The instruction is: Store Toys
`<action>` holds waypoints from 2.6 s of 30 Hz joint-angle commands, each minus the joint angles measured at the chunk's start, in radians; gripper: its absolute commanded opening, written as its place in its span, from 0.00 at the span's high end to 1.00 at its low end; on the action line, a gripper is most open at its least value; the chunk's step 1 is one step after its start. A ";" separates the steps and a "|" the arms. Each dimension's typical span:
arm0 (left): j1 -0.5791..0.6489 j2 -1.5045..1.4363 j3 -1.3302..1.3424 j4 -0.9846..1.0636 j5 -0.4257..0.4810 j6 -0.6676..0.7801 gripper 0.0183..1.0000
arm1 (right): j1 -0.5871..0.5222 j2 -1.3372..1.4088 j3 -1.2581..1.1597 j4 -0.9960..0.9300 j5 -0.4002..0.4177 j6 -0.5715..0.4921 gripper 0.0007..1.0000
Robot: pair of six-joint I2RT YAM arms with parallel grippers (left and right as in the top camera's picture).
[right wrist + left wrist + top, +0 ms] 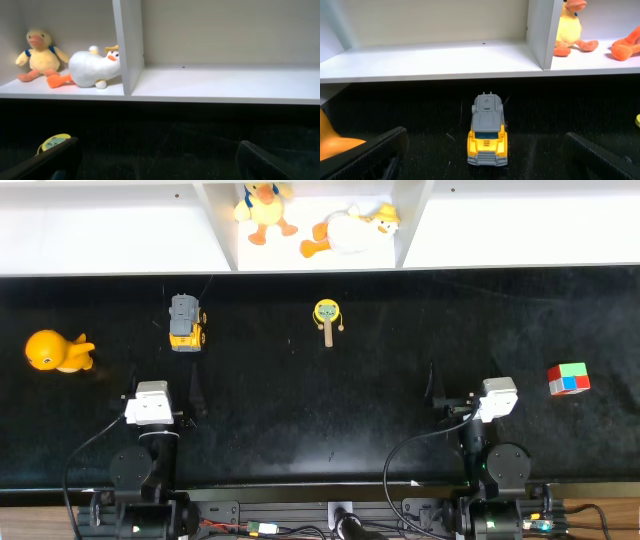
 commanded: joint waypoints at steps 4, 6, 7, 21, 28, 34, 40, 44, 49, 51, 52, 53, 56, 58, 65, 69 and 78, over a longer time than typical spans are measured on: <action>-0.003 -0.010 -0.002 0.004 -0.011 0.018 0.00 | -0.007 -0.011 -0.014 0.005 -0.006 0.004 0.00; -0.003 -0.010 -0.002 0.003 0.016 -0.060 0.00 | -0.007 -0.011 -0.014 0.005 -0.006 0.004 0.01; -0.003 -0.010 0.002 -0.006 0.022 -0.129 0.00 | -0.007 -0.011 -0.014 0.005 -0.006 0.004 0.01; 0.053 0.530 0.527 -0.682 0.005 -0.190 0.00 | -0.007 -0.011 -0.014 0.005 -0.006 0.004 0.00; 0.193 0.929 0.716 -0.728 0.095 -0.034 0.00 | -0.007 -0.011 -0.014 0.005 -0.006 0.004 0.00; 0.441 1.012 0.718 -0.615 0.281 0.159 0.00 | -0.007 -0.011 -0.014 0.005 -0.006 0.004 0.00; 0.657 1.011 0.718 -0.605 0.452 0.398 0.01 | -0.007 -0.011 -0.014 0.005 -0.006 0.004 0.01; 0.657 0.989 0.718 -0.616 0.463 0.498 0.00 | -0.007 -0.011 -0.014 0.005 -0.006 0.004 0.00; 0.637 0.943 0.718 -0.615 0.463 0.515 0.00 | -0.007 -0.011 -0.014 0.005 -0.006 0.004 0.00; 0.636 0.916 0.718 -0.613 0.463 0.516 0.00 | -0.007 -0.011 -0.014 0.005 -0.006 0.004 0.00; 0.636 0.903 0.718 -0.615 0.463 0.516 0.00 | -0.007 -0.011 -0.014 0.005 -0.006 0.004 0.00; 0.636 0.891 0.718 -0.616 0.465 0.511 0.00 | -0.007 -0.011 -0.014 0.005 -0.006 0.004 0.01; 0.638 0.847 0.718 -0.628 0.463 0.462 0.00 | -0.007 -0.011 -0.014 0.005 -0.006 0.004 0.00; 0.643 0.823 0.718 -0.634 0.463 0.455 0.00 | -0.007 -0.011 -0.014 0.005 -0.006 0.004 0.01; 0.703 0.789 0.718 -0.579 0.390 0.434 0.00 | -0.007 -0.011 -0.014 0.005 -0.006 0.004 0.00; 0.724 0.828 0.718 -0.538 0.353 0.423 0.00 | -0.007 -0.011 -0.014 0.005 -0.006 0.004 0.00; 0.727 0.954 0.755 -0.487 0.349 0.437 0.00 | -0.007 -0.011 -0.014 0.005 -0.006 0.004 0.01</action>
